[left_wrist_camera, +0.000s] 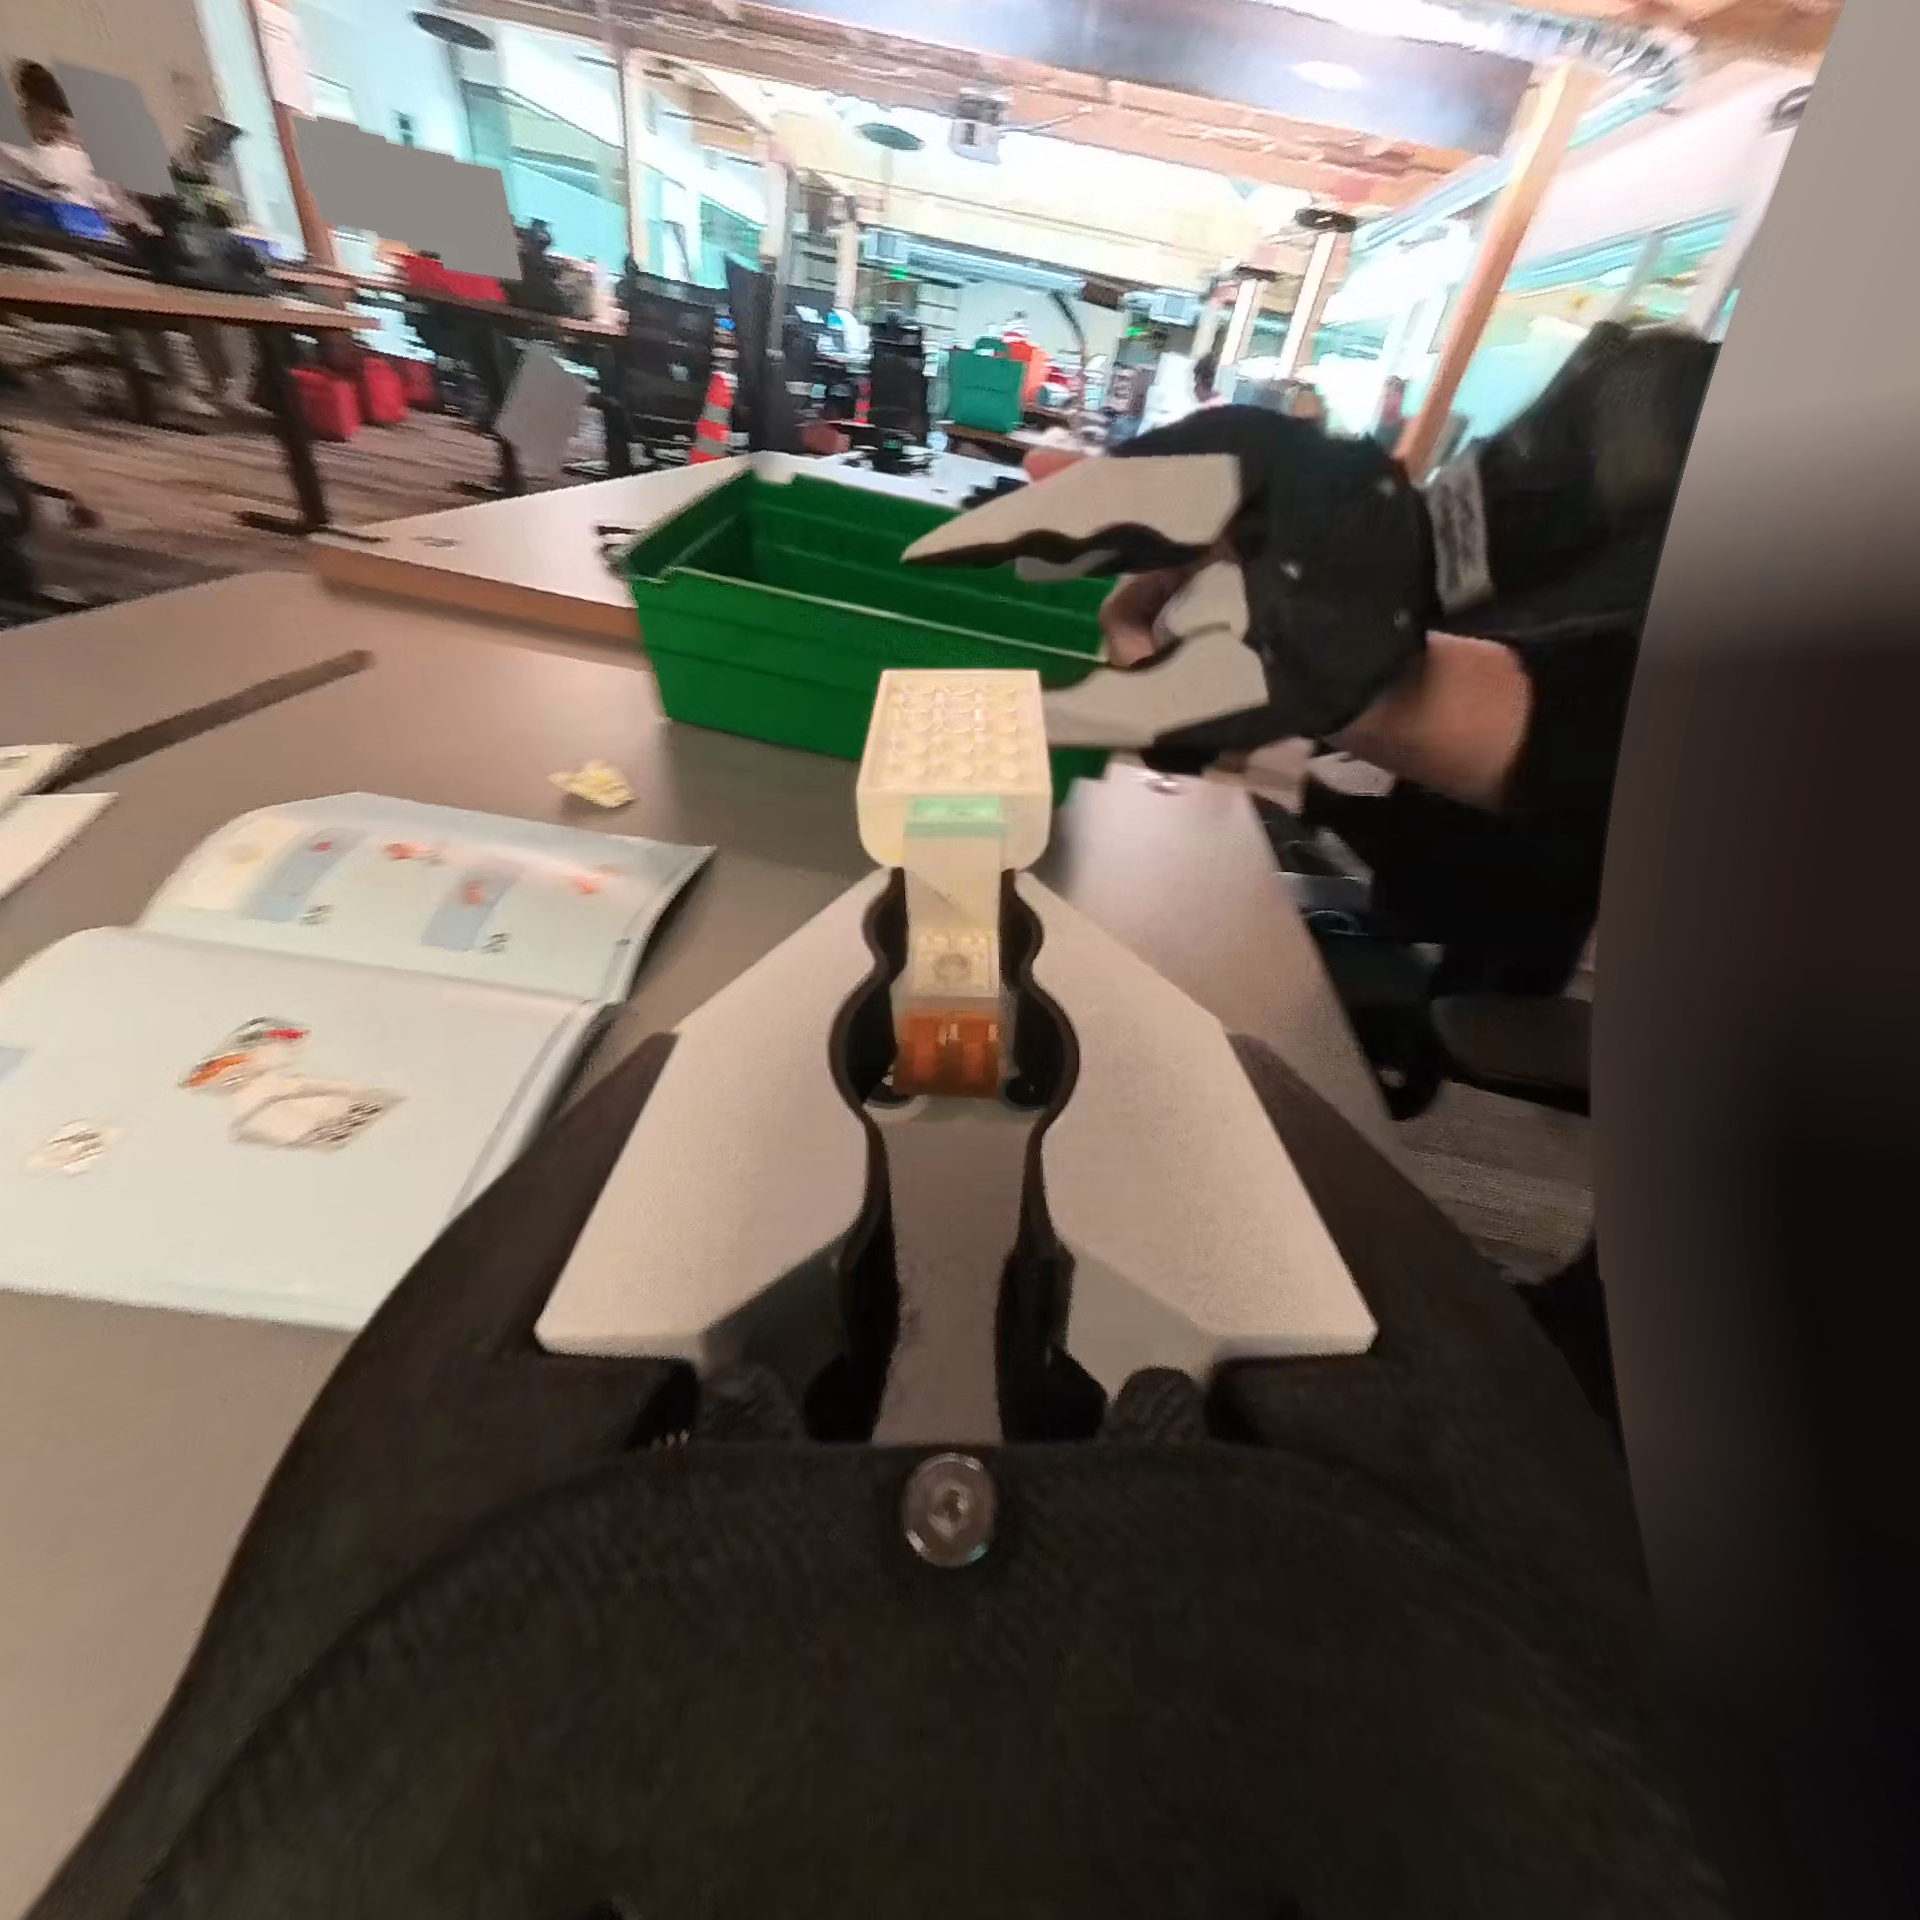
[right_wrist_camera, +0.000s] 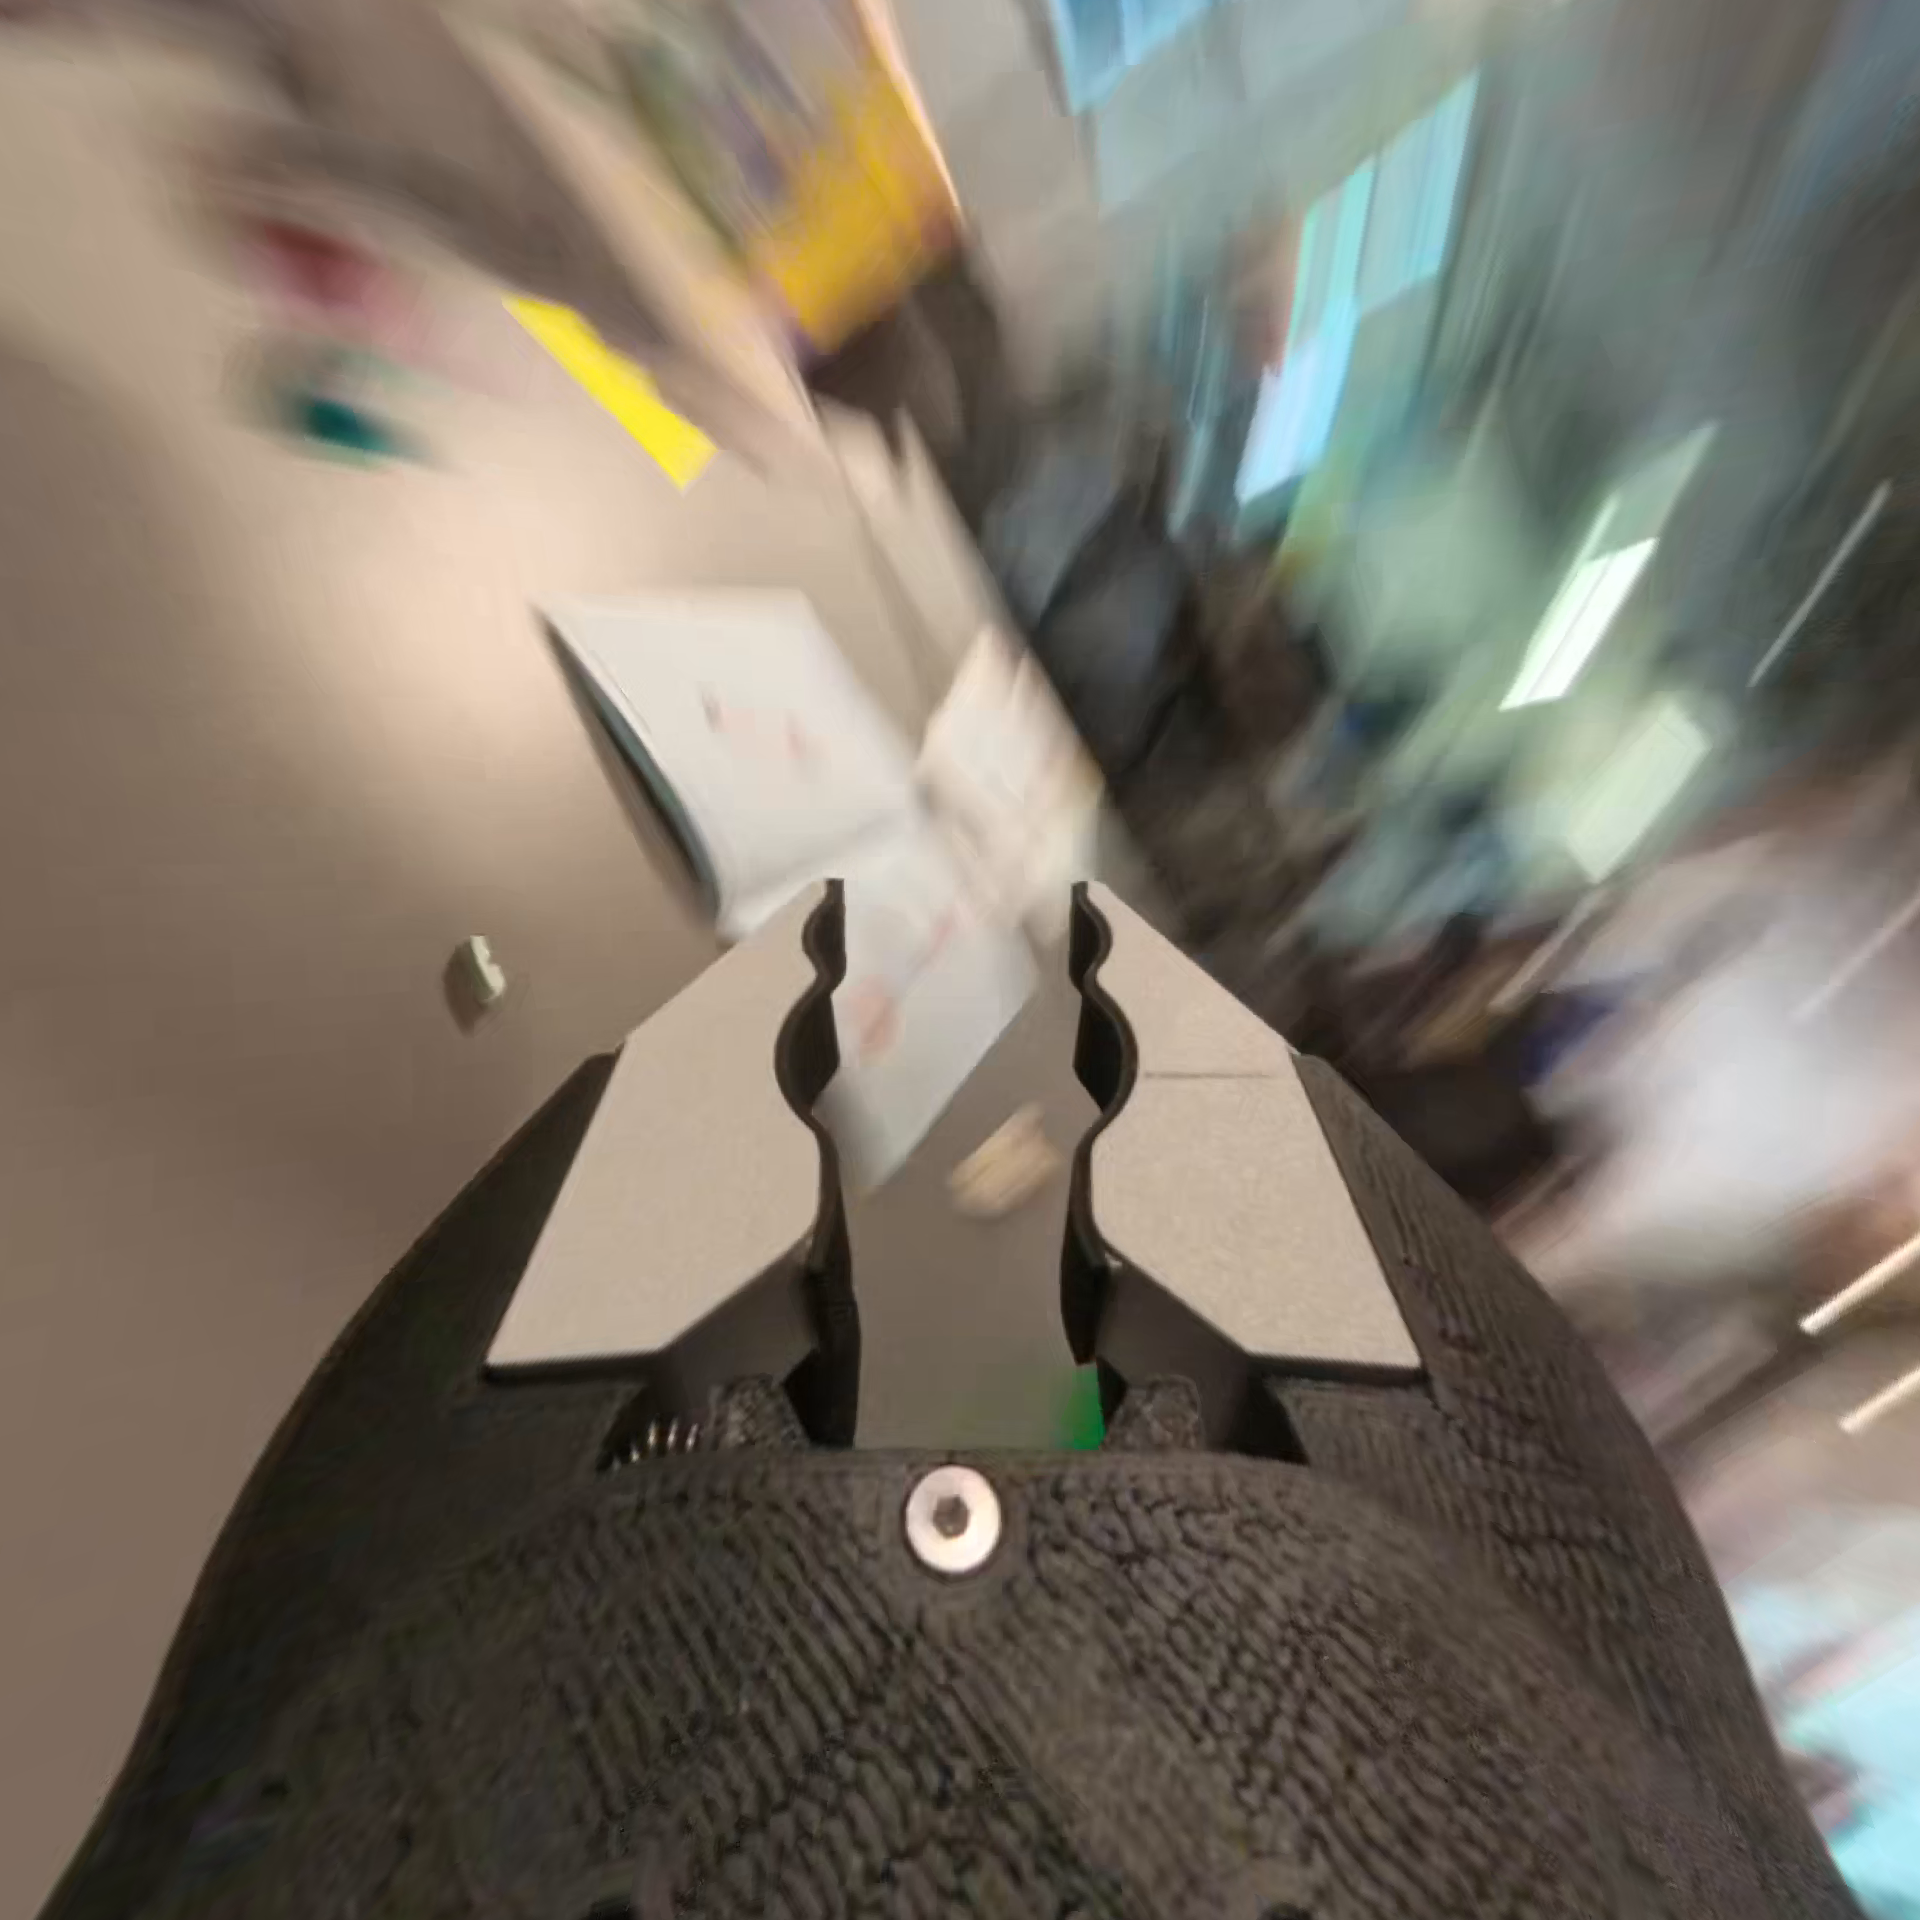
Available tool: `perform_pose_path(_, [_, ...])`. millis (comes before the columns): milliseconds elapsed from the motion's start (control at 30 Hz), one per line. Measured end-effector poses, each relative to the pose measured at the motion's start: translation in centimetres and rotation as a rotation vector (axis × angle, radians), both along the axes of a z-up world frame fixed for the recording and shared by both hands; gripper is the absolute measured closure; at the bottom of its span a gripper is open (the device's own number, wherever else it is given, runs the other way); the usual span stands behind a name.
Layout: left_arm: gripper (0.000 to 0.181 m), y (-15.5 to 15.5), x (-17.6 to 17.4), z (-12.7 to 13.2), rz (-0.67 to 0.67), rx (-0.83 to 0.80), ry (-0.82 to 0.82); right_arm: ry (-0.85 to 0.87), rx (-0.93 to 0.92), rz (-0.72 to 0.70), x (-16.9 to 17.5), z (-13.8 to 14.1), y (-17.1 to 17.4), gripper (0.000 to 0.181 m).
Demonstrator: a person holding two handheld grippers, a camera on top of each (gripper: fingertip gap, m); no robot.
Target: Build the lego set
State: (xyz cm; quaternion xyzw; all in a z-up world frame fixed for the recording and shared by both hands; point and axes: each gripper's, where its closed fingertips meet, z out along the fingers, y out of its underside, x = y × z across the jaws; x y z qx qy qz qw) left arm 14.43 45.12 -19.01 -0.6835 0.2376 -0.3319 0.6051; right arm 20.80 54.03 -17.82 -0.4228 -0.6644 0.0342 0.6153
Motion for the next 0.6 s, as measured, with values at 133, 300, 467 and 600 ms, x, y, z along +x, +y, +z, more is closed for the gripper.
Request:
perform_pose_path(133, [0.166,1.9,-2.7,-1.2,0.152,0.046,0.012,0.092,-0.614,-0.418,1.9,-6.0,8.9,0.140])
perform_pose_path(300, [0.166,1.9,-4.5,-2.5,0.220,0.092,0.041,0.230,-0.972,-0.623,1.4,-10.3,14.7,0.137])
perform_pose_path(467, [0.166,1.8,-4.7,-2.6,0.247,0.119,0.038,0.277,-1.013,-0.736,1.1,-12.3,18.6,0.135])
perform_pose_path(600, [0.166,1.7,-3.9,-3.3,0.224,0.119,0.069,0.200,-0.950,-0.815,1.4,-14.0,20.1,0.131])
